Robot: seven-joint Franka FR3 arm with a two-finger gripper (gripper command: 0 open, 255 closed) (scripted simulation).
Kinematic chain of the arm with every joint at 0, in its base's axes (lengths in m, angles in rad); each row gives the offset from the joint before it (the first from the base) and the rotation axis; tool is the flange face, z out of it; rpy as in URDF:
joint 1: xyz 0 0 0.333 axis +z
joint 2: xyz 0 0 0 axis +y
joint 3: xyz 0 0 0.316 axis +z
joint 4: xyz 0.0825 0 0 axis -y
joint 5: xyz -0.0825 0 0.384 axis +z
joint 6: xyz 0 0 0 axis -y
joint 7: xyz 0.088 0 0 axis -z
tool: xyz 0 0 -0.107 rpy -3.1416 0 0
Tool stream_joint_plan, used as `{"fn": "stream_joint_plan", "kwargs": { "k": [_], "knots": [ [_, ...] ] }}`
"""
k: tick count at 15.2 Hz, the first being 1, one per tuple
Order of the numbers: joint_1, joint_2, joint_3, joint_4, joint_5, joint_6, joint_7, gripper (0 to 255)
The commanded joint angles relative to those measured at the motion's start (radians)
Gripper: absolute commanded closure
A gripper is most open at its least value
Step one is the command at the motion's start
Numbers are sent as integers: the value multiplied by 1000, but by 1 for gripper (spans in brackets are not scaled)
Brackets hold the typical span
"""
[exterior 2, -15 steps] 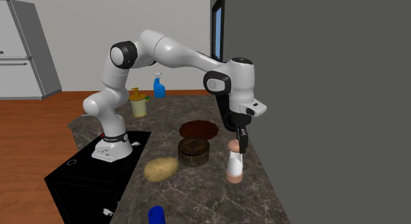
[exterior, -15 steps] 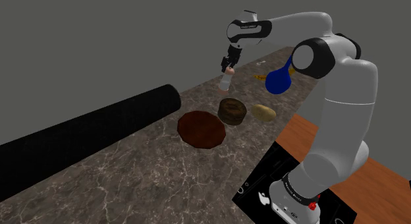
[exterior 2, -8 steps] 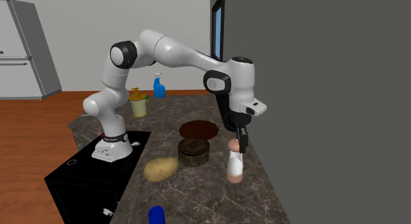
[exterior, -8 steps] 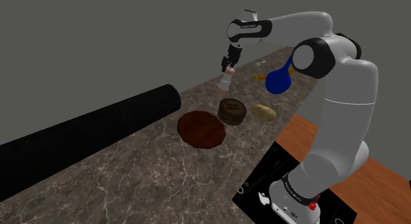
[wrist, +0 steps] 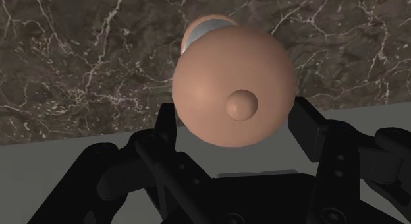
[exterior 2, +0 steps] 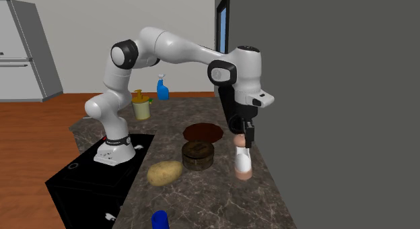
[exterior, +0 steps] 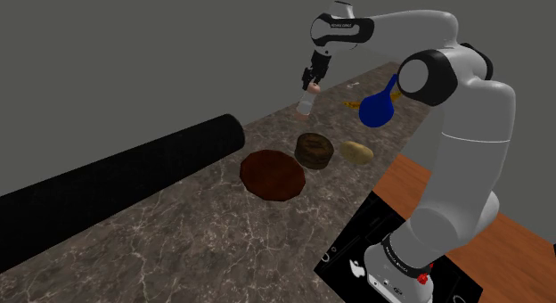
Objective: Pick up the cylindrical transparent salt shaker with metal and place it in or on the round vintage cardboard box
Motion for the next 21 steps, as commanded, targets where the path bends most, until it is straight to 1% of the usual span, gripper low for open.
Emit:
{"fn": "stream_joint_plan", "kwargs": {
  "k": [1,11,20,21],
  "knots": [
    [1,-1,0,26,-1,-27,4,255],
    [-5,-1,-2,161,-4,-162,11,255],
    [-16,29,-2,325,-1,-296,17,255],
    [-3,-29,-3,245,-9,-273,22,255]
  ]
}}
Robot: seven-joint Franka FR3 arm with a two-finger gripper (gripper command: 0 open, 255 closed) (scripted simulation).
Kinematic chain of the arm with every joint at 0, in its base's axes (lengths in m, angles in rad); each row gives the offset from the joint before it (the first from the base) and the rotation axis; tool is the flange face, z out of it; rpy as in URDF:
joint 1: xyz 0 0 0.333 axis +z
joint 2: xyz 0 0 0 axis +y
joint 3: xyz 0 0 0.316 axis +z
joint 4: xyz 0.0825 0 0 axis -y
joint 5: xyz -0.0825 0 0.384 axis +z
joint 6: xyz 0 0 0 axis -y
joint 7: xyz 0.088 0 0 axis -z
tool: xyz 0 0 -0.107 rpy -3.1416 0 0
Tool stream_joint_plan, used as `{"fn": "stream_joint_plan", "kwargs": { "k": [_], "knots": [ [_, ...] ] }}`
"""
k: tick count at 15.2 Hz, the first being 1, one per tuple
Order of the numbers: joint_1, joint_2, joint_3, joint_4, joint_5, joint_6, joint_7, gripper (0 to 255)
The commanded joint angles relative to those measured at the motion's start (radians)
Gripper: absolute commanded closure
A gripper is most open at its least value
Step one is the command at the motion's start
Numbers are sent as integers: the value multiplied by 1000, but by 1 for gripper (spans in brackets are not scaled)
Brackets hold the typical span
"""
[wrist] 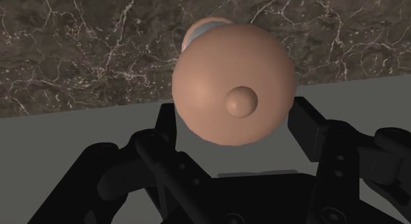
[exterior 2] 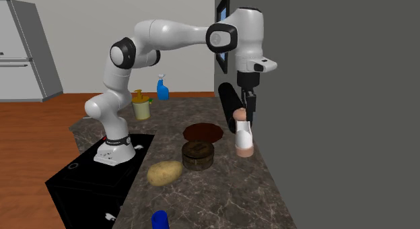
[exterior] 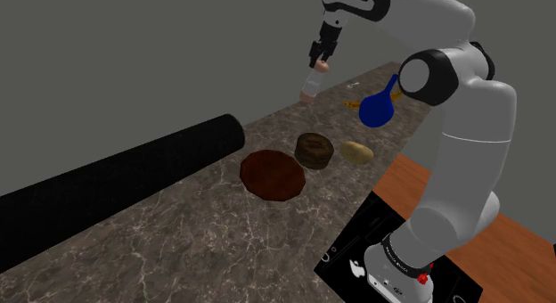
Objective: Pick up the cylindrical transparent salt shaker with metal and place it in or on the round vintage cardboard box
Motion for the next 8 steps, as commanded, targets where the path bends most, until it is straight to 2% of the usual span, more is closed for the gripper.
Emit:
{"fn": "stream_joint_plan", "kwargs": {
  "k": [1,4,8],
  "knots": [
    [16,-76,-1,-95,-10,19,9,255],
    [45,-219,1,-272,-32,57,31,255],
    [75,-386,11,-457,-60,77,69,255]
  ]
}}
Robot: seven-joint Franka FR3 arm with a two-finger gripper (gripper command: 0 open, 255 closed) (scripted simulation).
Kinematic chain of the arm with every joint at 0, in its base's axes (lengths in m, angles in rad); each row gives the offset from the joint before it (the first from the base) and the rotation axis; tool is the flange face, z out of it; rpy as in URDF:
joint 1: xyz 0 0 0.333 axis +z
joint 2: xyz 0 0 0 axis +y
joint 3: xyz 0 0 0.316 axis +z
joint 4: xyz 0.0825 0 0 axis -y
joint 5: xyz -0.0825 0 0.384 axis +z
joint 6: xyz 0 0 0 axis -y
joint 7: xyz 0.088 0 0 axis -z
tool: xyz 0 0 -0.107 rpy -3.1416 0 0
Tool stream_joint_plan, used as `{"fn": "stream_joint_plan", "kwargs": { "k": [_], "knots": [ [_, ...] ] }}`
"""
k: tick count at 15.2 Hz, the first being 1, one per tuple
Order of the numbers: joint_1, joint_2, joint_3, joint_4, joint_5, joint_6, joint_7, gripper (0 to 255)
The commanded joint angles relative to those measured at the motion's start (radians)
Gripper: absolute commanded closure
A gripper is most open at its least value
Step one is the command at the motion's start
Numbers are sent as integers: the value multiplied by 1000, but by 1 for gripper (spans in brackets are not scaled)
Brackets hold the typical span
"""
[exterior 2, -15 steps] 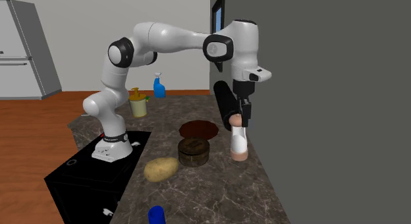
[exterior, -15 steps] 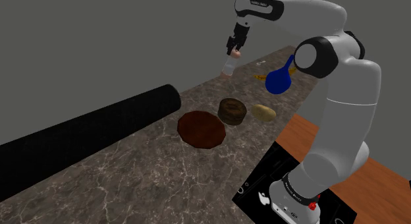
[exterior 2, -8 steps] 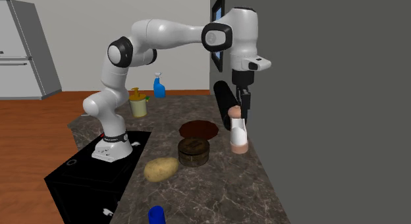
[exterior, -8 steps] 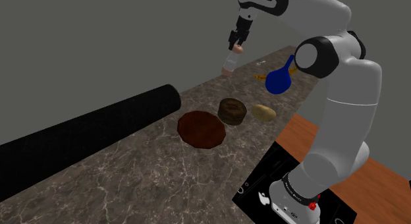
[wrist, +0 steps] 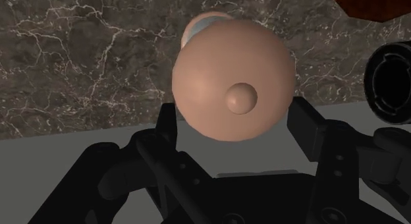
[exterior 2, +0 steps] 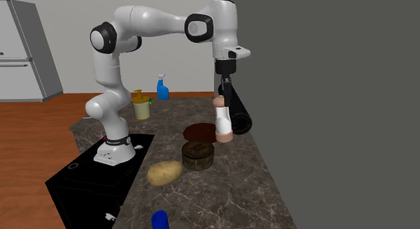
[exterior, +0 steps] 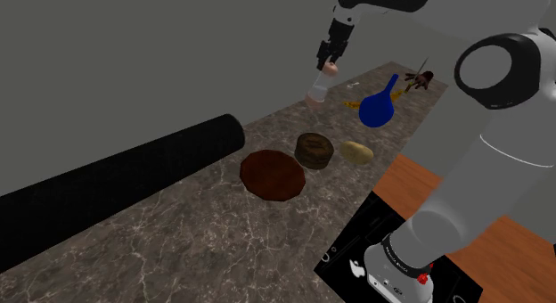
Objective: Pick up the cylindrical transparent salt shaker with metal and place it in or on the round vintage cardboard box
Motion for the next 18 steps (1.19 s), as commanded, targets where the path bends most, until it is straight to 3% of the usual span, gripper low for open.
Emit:
{"fn": "stream_joint_plan", "kwargs": {
  "k": [1,10,18],
  "knots": [
    [12,-83,6,-82,-13,1,19,255],
    [49,-396,59,-349,-47,-42,115,255],
    [48,-409,58,-470,-48,66,113,255]
  ]
}}
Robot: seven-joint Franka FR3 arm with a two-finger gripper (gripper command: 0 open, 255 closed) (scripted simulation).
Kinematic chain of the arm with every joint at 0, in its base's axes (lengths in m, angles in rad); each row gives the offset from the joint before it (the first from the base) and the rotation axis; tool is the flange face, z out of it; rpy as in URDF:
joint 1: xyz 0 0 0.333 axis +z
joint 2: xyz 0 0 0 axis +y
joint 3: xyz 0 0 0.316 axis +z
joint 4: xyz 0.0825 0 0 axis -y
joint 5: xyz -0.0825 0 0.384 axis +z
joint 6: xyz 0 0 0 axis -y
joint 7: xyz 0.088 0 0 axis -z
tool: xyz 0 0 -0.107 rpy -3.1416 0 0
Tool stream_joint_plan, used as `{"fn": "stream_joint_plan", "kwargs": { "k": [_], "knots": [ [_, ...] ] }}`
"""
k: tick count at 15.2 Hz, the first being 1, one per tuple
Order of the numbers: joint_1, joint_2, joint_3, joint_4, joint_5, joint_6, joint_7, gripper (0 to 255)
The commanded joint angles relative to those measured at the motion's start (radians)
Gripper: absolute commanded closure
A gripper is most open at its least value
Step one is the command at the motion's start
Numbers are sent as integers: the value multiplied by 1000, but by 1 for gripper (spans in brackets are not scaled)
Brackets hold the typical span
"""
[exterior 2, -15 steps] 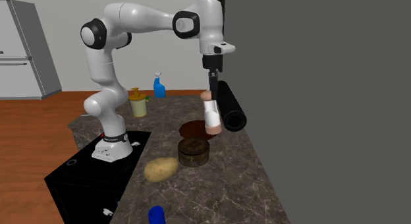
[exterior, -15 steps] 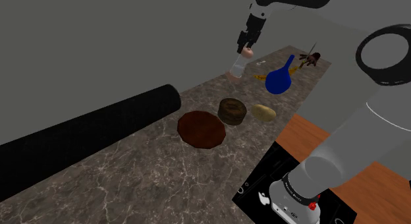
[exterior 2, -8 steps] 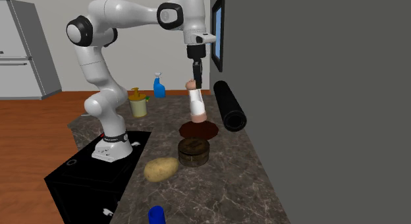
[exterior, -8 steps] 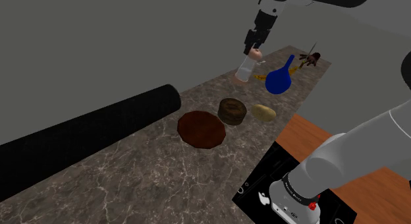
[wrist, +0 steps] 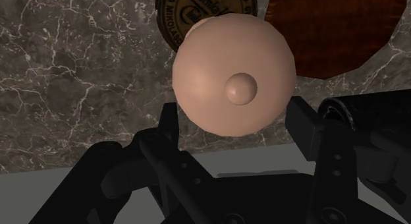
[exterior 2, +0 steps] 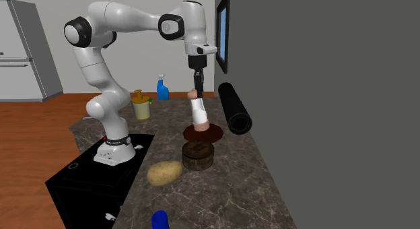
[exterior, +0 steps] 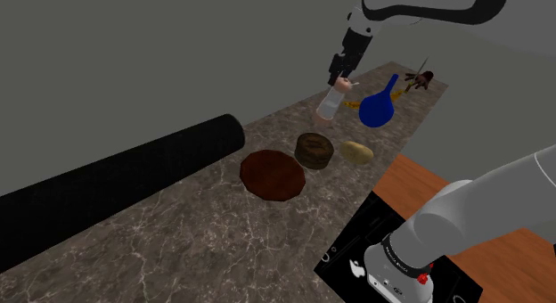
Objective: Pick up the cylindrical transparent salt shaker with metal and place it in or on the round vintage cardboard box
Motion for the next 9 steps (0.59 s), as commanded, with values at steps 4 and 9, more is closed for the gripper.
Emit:
{"fn": "stream_joint_plan", "kwargs": {
  "k": [4,9],
  "knots": [
    [0,-5,0,-74,0,69,0,255],
    [0,-2,-1,-137,0,136,-1,255]
  ]
}}
